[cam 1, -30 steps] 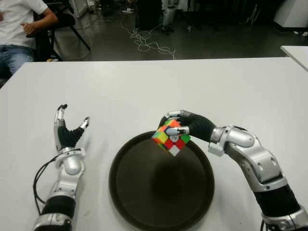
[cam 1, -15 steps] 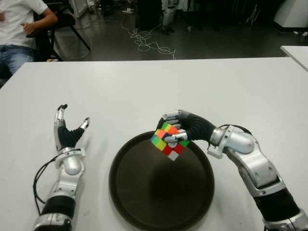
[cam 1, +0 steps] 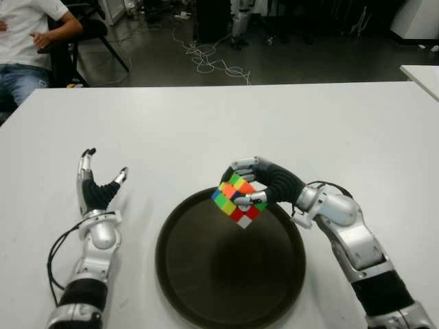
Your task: Pick up the Rubik's Cube and put it in the plate
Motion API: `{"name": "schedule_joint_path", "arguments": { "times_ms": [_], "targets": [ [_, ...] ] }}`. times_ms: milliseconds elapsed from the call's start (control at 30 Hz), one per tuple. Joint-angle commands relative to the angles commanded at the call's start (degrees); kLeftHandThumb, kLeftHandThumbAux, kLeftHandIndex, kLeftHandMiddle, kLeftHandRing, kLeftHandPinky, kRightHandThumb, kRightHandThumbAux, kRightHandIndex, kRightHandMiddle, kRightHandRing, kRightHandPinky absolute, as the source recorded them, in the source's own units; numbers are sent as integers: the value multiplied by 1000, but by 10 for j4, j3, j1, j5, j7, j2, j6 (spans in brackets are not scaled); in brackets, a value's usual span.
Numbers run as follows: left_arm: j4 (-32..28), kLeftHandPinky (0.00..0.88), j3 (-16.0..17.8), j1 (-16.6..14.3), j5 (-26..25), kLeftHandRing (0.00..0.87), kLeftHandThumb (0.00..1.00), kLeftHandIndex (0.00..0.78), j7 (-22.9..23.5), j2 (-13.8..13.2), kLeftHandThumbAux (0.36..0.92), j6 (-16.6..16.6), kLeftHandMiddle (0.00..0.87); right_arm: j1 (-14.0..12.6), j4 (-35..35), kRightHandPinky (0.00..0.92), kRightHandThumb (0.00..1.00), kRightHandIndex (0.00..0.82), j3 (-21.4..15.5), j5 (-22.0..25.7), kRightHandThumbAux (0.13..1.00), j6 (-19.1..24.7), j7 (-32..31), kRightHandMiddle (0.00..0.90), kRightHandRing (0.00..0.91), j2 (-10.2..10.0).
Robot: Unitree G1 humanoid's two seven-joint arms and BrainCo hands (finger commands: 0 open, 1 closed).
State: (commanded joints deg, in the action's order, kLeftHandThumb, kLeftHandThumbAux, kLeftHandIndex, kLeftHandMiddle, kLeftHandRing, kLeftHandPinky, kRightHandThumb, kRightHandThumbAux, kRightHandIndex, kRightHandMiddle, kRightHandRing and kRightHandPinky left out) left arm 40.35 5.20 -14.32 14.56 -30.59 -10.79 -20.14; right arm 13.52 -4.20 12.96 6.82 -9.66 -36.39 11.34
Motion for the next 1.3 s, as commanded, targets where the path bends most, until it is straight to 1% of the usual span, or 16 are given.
{"name": "schedule_joint_path", "arguments": {
  "times_ms": [33, 67, 133, 300, 400, 467, 567, 733, 900, 1000, 1100, 1300],
  "targets": [
    [-1, 30, 0, 0, 0, 33, 0, 30, 0, 0, 735, 0, 43, 1, -4, 206, 30, 160, 0, 0, 735, -6, 0, 218, 220, -1],
    [0, 30, 0, 0, 0, 33, 0, 30, -1, 0, 734, 0, 43, 3, -12, 195, 24, 152, 0, -1, 732, -14, 0, 209, 209, -3],
    [1, 44, 0, 0, 1, 45, 0, 32, -2, 0, 733, 0, 53, 6, -23, 160, 9, 109, 0, -2, 708, -24, 1, 164, 163, -5],
    [2, 51, 0, -1, 1, 57, 0, 35, -2, 0, 731, -2, 64, 8, -36, 121, 1, 65, 0, -9, 677, -39, 6, 108, 110, -6],
    [4, 54, 0, -2, 3, 63, 0, 38, -3, -2, 729, -3, 70, 11, -42, 96, 0, 40, 1, -15, 644, -39, 5, 70, 75, -3],
    [3, 52, -1, -2, 4, 64, 0, 42, -4, -2, 731, -3, 72, 13, -43, 62, 0, 16, 2, -16, 612, -36, 1, 36, 38, -1],
    [2, 44, -1, -2, 3, 58, 0, 42, -3, -2, 735, -3, 68, 15, -43, 25, 0, 5, 3, -13, 581, -30, -8, 11, 12, 1],
    [1, 33, -1, 0, 1, 48, 0, 36, 0, -2, 736, -1, 59, 17, -50, 4, 0, 0, 6, -5, 557, -26, -31, 1, 1, 5],
    [-2, 24, 0, -1, -1, 36, 0, 28, 3, -1, 728, 5, 49, 20, -54, 0, 0, 0, 4, 6, 567, -34, -55, 0, 0, 7],
    [1, 21, 0, -1, 0, 31, 0, 26, 1, -1, 731, 4, 45, 24, -57, 0, 0, 0, 6, 14, 570, -31, -77, 0, 0, 12],
    [3, 37, -1, -2, 1, 38, 0, 26, 0, -2, 744, 4, 48, 27, -57, 0, 0, 0, 5, 20, 553, -25, -91, 0, 0, 15],
    [4, 44, 0, -3, 1, 45, 0, 29, 0, -4, 754, 4, 50, 32, -61, 0, 0, 0, 6, 19, 553, -33, -112, 0, 0, 19]
  ]
}}
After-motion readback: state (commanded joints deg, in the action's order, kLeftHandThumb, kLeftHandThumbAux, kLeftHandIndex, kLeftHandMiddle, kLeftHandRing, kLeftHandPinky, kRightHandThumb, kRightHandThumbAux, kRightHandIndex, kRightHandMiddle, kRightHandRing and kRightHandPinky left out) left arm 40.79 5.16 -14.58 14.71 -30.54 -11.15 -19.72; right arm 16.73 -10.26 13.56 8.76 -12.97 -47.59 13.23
